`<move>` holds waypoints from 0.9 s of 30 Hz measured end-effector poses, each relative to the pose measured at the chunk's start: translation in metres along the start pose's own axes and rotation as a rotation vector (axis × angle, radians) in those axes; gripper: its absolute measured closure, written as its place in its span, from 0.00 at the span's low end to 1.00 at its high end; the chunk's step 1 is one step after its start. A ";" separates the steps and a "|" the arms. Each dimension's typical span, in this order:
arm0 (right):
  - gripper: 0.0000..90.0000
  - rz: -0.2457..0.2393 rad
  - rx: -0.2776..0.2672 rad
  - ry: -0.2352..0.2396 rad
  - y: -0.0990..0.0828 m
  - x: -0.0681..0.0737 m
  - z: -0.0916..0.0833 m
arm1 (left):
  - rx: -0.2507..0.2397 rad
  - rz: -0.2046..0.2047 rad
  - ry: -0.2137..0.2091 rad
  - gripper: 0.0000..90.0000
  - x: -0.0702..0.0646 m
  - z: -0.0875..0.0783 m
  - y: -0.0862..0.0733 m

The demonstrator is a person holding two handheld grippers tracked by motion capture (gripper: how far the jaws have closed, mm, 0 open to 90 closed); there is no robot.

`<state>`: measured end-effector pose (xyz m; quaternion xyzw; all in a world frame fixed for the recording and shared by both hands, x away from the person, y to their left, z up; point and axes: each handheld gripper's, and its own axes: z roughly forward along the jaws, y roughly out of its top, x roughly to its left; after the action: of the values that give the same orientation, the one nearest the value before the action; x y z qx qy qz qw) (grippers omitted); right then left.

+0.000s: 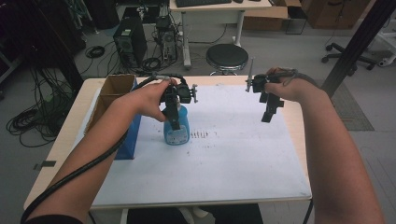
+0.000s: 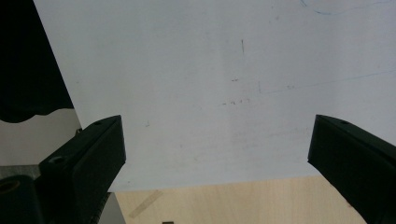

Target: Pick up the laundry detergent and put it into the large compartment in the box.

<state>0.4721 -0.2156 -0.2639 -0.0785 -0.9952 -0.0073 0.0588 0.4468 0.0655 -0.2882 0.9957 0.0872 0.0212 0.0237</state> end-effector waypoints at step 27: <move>0.04 -0.008 0.002 -0.002 0.002 0.001 0.001 | 0.036 -0.029 0.049 0.13 -0.001 -0.002 0.002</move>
<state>0.4712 -0.2132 -0.2651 -0.0743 -0.9955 -0.0065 0.0578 0.4464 0.0633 -0.2865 0.9938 0.1026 0.0438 0.0039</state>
